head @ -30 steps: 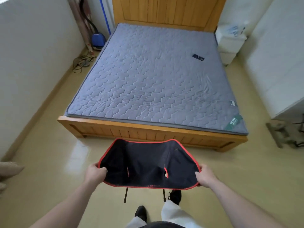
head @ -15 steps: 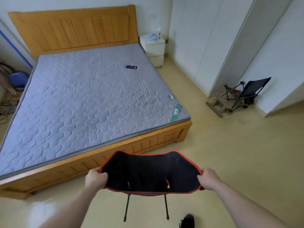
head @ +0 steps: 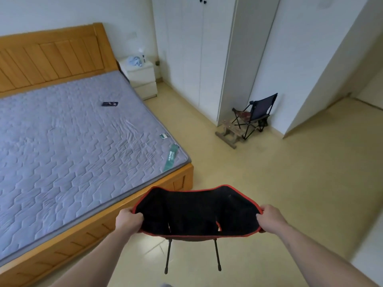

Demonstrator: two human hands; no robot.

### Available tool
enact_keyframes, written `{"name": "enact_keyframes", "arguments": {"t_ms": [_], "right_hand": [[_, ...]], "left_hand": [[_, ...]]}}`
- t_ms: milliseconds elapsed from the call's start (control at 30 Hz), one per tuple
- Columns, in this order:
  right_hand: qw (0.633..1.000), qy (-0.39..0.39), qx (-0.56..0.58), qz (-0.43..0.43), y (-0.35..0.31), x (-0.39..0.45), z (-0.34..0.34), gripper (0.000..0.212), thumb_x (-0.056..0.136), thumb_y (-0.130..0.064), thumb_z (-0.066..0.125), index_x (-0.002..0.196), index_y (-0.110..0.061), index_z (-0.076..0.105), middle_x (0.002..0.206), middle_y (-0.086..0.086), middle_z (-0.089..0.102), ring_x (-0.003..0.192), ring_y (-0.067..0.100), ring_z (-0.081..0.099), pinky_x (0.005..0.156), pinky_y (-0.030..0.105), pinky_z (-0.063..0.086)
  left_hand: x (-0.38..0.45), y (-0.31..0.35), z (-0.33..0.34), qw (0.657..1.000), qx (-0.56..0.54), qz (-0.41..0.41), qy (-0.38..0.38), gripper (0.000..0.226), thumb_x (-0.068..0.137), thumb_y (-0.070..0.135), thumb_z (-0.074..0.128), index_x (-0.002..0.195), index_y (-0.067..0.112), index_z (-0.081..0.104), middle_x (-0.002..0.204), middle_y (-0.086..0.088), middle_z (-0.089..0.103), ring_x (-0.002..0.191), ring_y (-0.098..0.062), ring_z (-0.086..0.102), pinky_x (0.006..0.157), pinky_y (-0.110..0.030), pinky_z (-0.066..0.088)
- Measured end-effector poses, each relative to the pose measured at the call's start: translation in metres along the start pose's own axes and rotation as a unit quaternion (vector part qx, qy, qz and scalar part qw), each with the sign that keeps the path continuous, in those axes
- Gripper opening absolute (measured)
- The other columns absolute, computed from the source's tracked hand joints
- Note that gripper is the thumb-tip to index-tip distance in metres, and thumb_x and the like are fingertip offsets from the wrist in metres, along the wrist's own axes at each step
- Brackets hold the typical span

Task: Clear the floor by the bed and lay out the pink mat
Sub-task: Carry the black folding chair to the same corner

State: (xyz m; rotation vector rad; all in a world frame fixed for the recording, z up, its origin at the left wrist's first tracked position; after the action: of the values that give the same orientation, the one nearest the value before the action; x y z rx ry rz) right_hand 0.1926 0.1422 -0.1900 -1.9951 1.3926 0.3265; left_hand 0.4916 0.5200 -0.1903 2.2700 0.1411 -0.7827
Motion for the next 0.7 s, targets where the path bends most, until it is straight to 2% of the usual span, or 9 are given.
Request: {"name": "enact_keyframes", "arguments": {"t_ms": [133, 267, 333, 433, 500, 700], "right_hand": [[0.999, 0.027, 0.018, 0.013, 0.016, 0.028, -0.038, 0.018, 0.097, -0.008, 0.051, 0.098, -0.013, 0.068, 0.084, 0.003, 0.069, 0.067, 0.019, 0.071, 0.049, 0.023, 0.050], [0.998, 0.045, 0.031, 0.029, 0.025, 0.060, -0.066, 0.023, 0.095, -0.008, 0.049, 0.087, -0.015, 0.069, 0.079, 0.005, 0.072, 0.060, 0.021, 0.074, 0.054, 0.031, 0.059], [0.997, 0.050, 0.040, 0.042, 0.026, 0.082, -0.081, 0.023, 0.096, -0.007, 0.048, 0.086, -0.015, 0.068, 0.078, 0.006, 0.072, 0.060, 0.021, 0.074, 0.053, 0.031, 0.059], [0.995, 0.060, 0.053, 0.055, 0.023, 0.115, -0.099, 0.023, 0.096, -0.007, 0.048, 0.085, -0.013, 0.068, 0.077, 0.008, 0.072, 0.059, 0.023, 0.074, 0.058, 0.035, 0.063], [0.994, 0.066, 0.054, 0.071, 0.016, 0.153, -0.116, 0.024, 0.095, -0.006, 0.048, 0.084, -0.013, 0.069, 0.076, 0.008, 0.072, 0.058, 0.024, 0.074, 0.059, 0.036, 0.063], [0.990, 0.075, 0.060, 0.102, 0.002, 0.202, -0.157, 0.025, 0.098, -0.005, 0.048, 0.083, -0.018, 0.064, 0.079, 0.008, 0.073, 0.061, 0.023, 0.074, 0.054, 0.032, 0.060]], "left_hand": [[0.014, 0.060, 0.033, 0.999, 0.028, 0.025, 0.000, 0.015, 0.084, 0.001, 0.056, 0.091, 0.009, 0.067, 0.073, -0.009, 0.067, 0.059, -0.022, 0.064, 0.036, -0.022, 0.042], [0.047, 0.114, 0.062, 0.997, 0.063, 0.049, -0.005, 0.012, 0.080, 0.005, 0.059, 0.086, 0.007, 0.069, 0.068, -0.008, 0.065, 0.058, -0.021, 0.061, 0.042, -0.024, 0.041], [0.070, 0.139, 0.080, 0.996, 0.073, 0.052, -0.017, 0.015, 0.079, 0.008, 0.060, 0.088, 0.008, 0.072, 0.071, -0.008, 0.067, 0.060, -0.019, 0.062, 0.042, -0.024, 0.041], [0.115, 0.173, 0.107, 0.995, 0.073, 0.059, -0.031, 0.018, 0.073, 0.012, 0.059, 0.085, 0.011, 0.073, 0.072, -0.009, 0.071, 0.061, -0.022, 0.067, 0.047, -0.025, 0.050], [0.158, 0.206, 0.133, 0.994, 0.074, 0.047, -0.059, 0.024, 0.066, 0.014, 0.056, 0.084, 0.012, 0.072, 0.074, -0.013, 0.074, 0.059, -0.027, 0.071, 0.052, -0.033, 0.060], [0.185, 0.294, 0.177, 0.990, 0.063, 0.074, -0.098, 0.027, 0.074, 0.002, 0.049, 0.087, 0.007, 0.072, 0.069, -0.014, 0.072, 0.050, -0.026, 0.070, 0.041, -0.028, 0.054]]}}
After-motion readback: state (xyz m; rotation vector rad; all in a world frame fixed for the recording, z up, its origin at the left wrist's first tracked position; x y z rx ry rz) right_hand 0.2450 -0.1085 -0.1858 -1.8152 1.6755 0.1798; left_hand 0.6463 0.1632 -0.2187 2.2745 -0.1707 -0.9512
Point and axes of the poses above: each hand's wrist, its own x-axis towards the middle knuckle, its own z-axis out of the palm, y = z × x, the point moved 8 cm from there along x, towards the middle knuckle
